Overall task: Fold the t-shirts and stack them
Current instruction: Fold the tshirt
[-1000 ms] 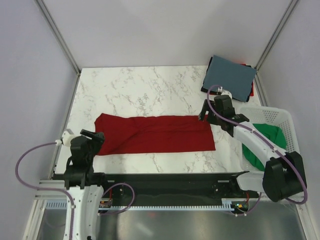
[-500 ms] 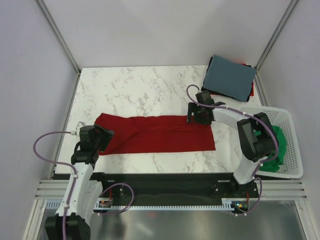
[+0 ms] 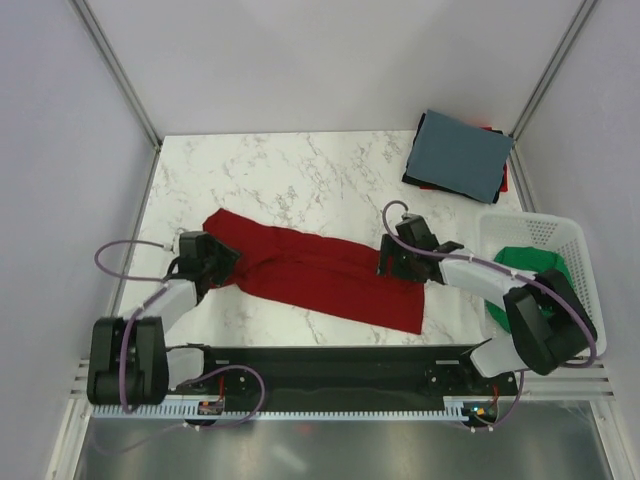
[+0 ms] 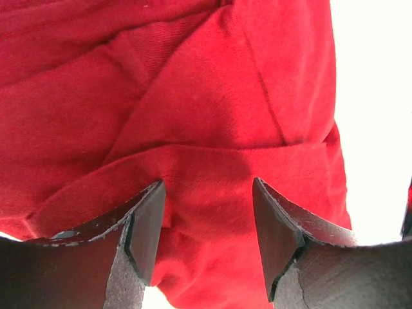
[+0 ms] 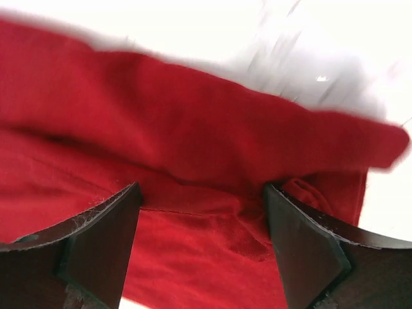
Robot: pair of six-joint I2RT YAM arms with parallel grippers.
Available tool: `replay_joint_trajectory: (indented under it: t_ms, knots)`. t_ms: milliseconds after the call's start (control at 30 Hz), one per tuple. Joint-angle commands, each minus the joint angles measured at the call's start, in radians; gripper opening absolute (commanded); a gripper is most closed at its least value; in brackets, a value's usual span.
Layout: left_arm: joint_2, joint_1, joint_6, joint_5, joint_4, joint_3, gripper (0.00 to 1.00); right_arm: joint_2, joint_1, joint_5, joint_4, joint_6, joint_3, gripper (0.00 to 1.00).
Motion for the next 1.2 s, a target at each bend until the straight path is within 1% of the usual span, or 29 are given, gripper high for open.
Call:
replay_joint_trajectory:
  t_ms: [0,33,67,100,133,167,200,233,267,300,333,400,467,500,533,567,633,667,733,800,833,867,900,967,1000,1033,1067,1100,1167]
  knots:
    - [0.212,-0.044,-0.009,-0.061,0.094,0.124,0.64,-0.07,0.116,-0.027,-0.083,0.164,-0.106,0.85]
    - [0.27,-0.07,-0.009,-0.073,0.092,0.164,0.64,-0.099,0.146,-0.025,-0.069,0.198,-0.154,0.85]
    - [0.319,-0.085,-0.012,-0.079,0.094,0.248,0.64,-0.11,0.181,-0.068,-0.044,0.235,-0.179,0.85]
    - [0.424,-0.106,-0.028,-0.085,0.092,0.294,0.62,-0.116,0.266,-0.076,0.024,0.32,-0.203,0.85]
    - [0.477,-0.154,-0.039,-0.095,0.079,0.345,0.62,-0.11,0.31,-0.082,0.058,0.358,-0.234,0.86]
    - [0.526,-0.182,-0.045,-0.096,0.069,0.465,0.62,-0.096,0.356,-0.099,0.089,0.398,-0.237,0.86]
    - [0.593,-0.209,-0.036,-0.095,0.05,0.542,0.62,-0.083,0.456,-0.108,0.159,0.436,-0.231,0.86]
    - [0.715,-0.261,-0.014,-0.063,0.004,0.63,0.62,-0.048,0.508,-0.123,0.193,0.439,-0.216,0.85]
    - [0.797,-0.281,0.031,-0.029,-0.056,0.855,0.62,-0.03,0.552,-0.136,0.212,0.43,-0.155,0.85]
    - [0.866,-0.301,0.131,0.024,-0.126,0.99,0.63,-0.017,0.635,-0.146,0.194,0.413,-0.112,0.85]
    - [0.981,-0.33,0.181,0.087,-0.273,1.233,0.64,-0.007,0.672,-0.159,0.178,0.356,-0.025,0.85]
    - [1.023,-0.354,0.278,0.094,-0.368,1.392,0.66,-0.019,0.758,-0.157,0.104,0.309,0.051,0.87]
    - [0.973,-0.358,0.312,0.092,-0.391,1.45,0.71,-0.064,0.775,-0.156,0.048,0.277,0.12,0.88]
    - [0.906,-0.351,0.338,0.083,-0.406,1.444,0.73,-0.102,0.773,-0.127,0.001,0.259,0.152,0.9]
    - [0.905,-0.345,0.35,0.079,-0.406,1.444,0.75,-0.121,0.77,-0.102,-0.029,0.239,0.169,0.9]
    - [0.832,-0.338,0.361,0.071,-0.432,1.427,0.78,-0.134,0.769,-0.072,-0.055,0.22,0.185,0.91]
    - [0.76,-0.311,0.389,0.051,-0.472,1.407,0.79,-0.15,0.735,-0.035,-0.116,0.18,0.227,0.92]
    - [0.677,-0.3,0.401,0.052,-0.507,1.375,0.79,-0.147,0.688,-0.035,-0.145,0.156,0.24,0.92]
    - [0.582,-0.266,0.407,0.062,-0.54,1.292,0.79,-0.118,0.63,-0.035,-0.161,0.128,0.27,0.92]
    - [0.421,-0.251,0.433,0.072,-0.554,1.209,0.8,-0.08,0.544,-0.035,-0.171,0.117,0.292,0.92]
    - [0.367,-0.24,0.442,0.077,-0.558,1.116,0.8,-0.066,0.519,-0.035,-0.17,0.11,0.312,0.92]
    - [0.247,-0.237,0.464,0.08,-0.561,1.065,0.8,-0.05,0.47,-0.035,-0.168,0.088,0.326,0.92]
    - [0.189,-0.231,0.47,0.08,-0.567,0.957,0.8,-0.009,0.445,-0.035,-0.17,0.081,0.361,0.92]
    - [0.068,-0.229,0.482,0.083,-0.569,0.844,0.8,0.04,0.372,-0.041,-0.173,0.055,0.402,0.92]
    - [-0.037,-0.229,0.478,0.08,-0.57,0.789,0.8,0.09,0.347,-0.035,-0.181,0.053,0.448,0.92]
    - [-0.094,-0.229,0.462,0.083,-0.569,0.682,0.8,0.118,0.318,-0.035,-0.191,0.051,0.474,0.92]
    - [-0.141,-0.229,0.42,0.097,-0.564,0.628,0.8,0.176,0.265,-0.035,-0.193,0.048,0.497,0.92]
    - [-0.222,-0.231,0.395,0.144,-0.542,0.518,0.8,0.209,0.24,-0.01,-0.196,0.041,0.552,0.92]
    - [-0.28,-0.24,0.292,0.207,-0.482,0.392,0.77,0.316,0.172,-0.005,-0.201,0.03,0.615,0.92]
